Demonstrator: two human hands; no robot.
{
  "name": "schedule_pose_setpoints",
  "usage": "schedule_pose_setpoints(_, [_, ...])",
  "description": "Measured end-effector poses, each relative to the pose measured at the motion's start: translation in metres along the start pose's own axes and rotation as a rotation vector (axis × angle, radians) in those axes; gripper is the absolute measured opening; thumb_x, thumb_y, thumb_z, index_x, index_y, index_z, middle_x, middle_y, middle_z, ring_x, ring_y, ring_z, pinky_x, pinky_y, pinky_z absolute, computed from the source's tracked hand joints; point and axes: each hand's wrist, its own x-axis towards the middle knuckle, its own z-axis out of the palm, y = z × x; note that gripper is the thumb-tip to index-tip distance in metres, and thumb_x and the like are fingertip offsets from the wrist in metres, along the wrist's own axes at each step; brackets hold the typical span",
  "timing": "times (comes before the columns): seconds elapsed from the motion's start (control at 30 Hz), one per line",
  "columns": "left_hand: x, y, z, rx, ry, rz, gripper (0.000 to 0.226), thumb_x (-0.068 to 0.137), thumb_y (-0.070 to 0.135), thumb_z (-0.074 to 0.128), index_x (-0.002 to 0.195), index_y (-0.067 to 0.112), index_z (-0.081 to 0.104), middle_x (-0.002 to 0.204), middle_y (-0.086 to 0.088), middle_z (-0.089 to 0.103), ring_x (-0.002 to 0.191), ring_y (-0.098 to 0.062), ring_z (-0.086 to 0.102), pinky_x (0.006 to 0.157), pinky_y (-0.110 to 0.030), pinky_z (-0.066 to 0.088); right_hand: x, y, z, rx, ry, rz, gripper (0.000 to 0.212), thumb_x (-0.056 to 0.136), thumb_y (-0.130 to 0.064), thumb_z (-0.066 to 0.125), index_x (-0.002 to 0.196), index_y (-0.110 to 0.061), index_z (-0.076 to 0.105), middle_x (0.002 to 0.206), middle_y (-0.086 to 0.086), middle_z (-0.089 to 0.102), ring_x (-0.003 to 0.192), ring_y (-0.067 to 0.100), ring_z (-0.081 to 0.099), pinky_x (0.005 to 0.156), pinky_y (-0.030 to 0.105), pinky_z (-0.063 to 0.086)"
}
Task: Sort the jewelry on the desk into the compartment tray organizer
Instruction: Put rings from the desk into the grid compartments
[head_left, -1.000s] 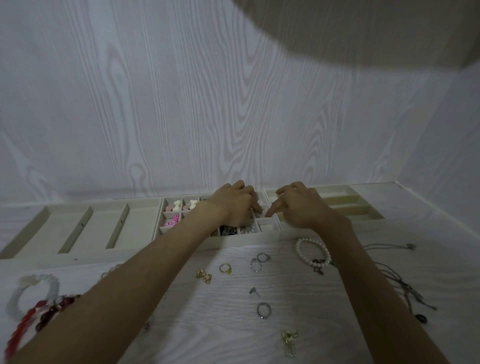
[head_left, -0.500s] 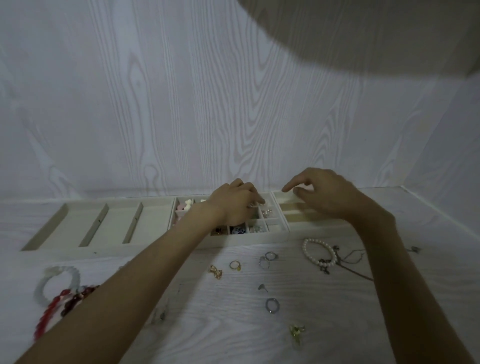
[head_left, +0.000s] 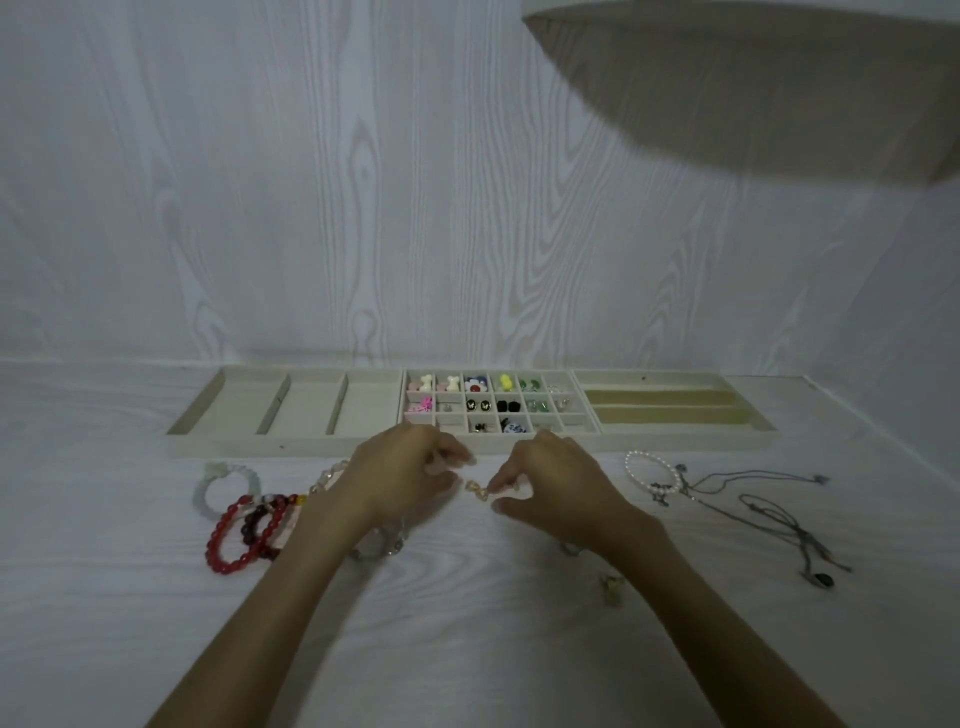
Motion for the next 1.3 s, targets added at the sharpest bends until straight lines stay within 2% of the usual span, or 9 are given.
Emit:
schedule_pose_setpoints(0.13, [-0.006, -0.007, 0.008, -0.042, 0.075, -0.013, 0.024, 0.085, 0.037, 0.066, 0.109, 0.038, 0.067, 0.100, 0.020, 0.065, 0.082, 0.003, 0.050, 0.070, -0.019, 0.040, 0.001, -0.013, 0.019, 0.028, 0.135, 0.105, 0.026, 0.082, -0.049, 0.063, 0.102, -0.033, 0.070, 0.094, -0.007, 0.062, 0.097, 0.013, 0.045, 0.080, 0.029, 0.029])
schedule_pose_setpoints(0.33, [-0.008, -0.014, 0.013, -0.272, 0.167, -0.032, 0.022, 0.088, 0.023, 0.063, 0.103, 0.036, 0.070, 0.092, 0.023, 0.064, 0.081, 0.008, 0.054, 0.068, -0.008, 0.039, 0.004, -0.019, 0.023, 0.114, 0.215, 0.139, 0.018, 0.085, -0.039, 0.064, 0.096, -0.028, 0.074, 0.088, -0.007, 0.068, 0.085, 0.007, 0.049, 0.078, 0.023, 0.034])
schedule_pose_setpoints(0.43, [-0.010, -0.011, 0.008, -0.561, 0.206, -0.075, 0.021, 0.092, 0.014, 0.058, 0.106, 0.023, 0.071, 0.101, 0.009, 0.069, 0.089, -0.003, 0.062, 0.080, -0.017, 0.048, 0.005, -0.024, 0.014, 0.618, 0.314, 0.183, 0.012, 0.083, -0.027, 0.069, 0.092, -0.020, 0.075, 0.082, -0.008, 0.071, 0.070, -0.002, 0.057, 0.064, 0.007, 0.039])
schedule_pose_setpoints(0.53, [-0.015, -0.004, 0.000, -0.871, 0.161, -0.149, 0.021, 0.095, 0.020, 0.053, 0.108, 0.016, 0.070, 0.098, 0.004, 0.072, 0.079, 0.004, 0.065, 0.066, -0.008, 0.047, 0.010, -0.033, 0.010, 1.155, 0.256, 0.311, 0.015, 0.087, -0.024, 0.063, 0.098, -0.020, 0.073, 0.076, -0.012, 0.068, 0.069, 0.000, 0.060, 0.062, 0.010, 0.044])
schedule_pose_setpoints(0.67, [-0.020, -0.003, -0.005, -1.079, 0.043, -0.268, 0.028, 0.091, 0.040, 0.055, 0.109, 0.024, 0.070, 0.101, 0.010, 0.073, 0.090, -0.001, 0.066, 0.074, -0.020, 0.044, 0.021, -0.042, 0.014, 1.521, 0.128, 0.443, 0.018, 0.087, -0.033, 0.063, 0.091, -0.021, 0.075, 0.079, -0.007, 0.065, 0.068, 0.005, 0.046, 0.066, 0.020, 0.035])
schedule_pose_setpoints(0.77, [-0.022, -0.004, -0.007, -1.166, 0.110, -0.263, 0.027, 0.084, 0.040, 0.064, 0.107, 0.027, 0.072, 0.100, 0.013, 0.073, 0.091, 0.004, 0.066, 0.072, -0.017, 0.044, 0.028, -0.048, 0.019, 1.590, 0.137, 0.454, 0.017, 0.084, -0.034, 0.066, 0.089, -0.020, 0.075, 0.082, -0.004, 0.060, 0.065, 0.005, 0.045, 0.063, 0.021, 0.033])
schedule_pose_setpoints(1.07, [-0.009, -0.025, -0.024, -1.064, 0.428, -0.191, 0.010, 0.081, 0.023, 0.072, 0.089, 0.020, 0.075, 0.078, 0.013, 0.074, 0.070, 0.009, 0.065, 0.063, -0.001, 0.045, 0.028, -0.024, 0.001, 1.285, 0.288, 0.425, 0.027, 0.085, -0.030, 0.065, 0.108, -0.017, 0.068, 0.070, -0.007, 0.058, 0.063, 0.007, 0.045, 0.060, 0.019, 0.039])
schedule_pose_setpoints(1.17, [0.014, -0.036, -0.029, -0.747, 0.374, -0.142, 0.011, 0.080, 0.030, 0.073, 0.089, 0.023, 0.075, 0.078, 0.010, 0.074, 0.075, 0.001, 0.068, 0.072, -0.012, 0.050, 0.024, -0.005, -0.012, 1.137, 0.197, 0.353, 0.018, 0.085, -0.025, 0.066, 0.101, -0.017, 0.071, 0.073, -0.002, 0.065, 0.065, 0.010, 0.052, 0.063, 0.022, 0.044])
schedule_pose_setpoints(1.3, [0.050, -0.037, -0.028, -0.211, 0.164, -0.041, 0.012, 0.078, 0.037, 0.074, 0.087, 0.029, 0.076, 0.076, 0.016, 0.070, 0.076, 0.002, 0.063, 0.064, -0.015, 0.043, 0.019, 0.013, -0.011, 0.999, 0.212, 0.331, 0.006, 0.084, -0.023, 0.068, 0.088, -0.023, 0.072, 0.077, 0.003, 0.072, 0.063, 0.007, 0.061, 0.060, 0.018, 0.050])
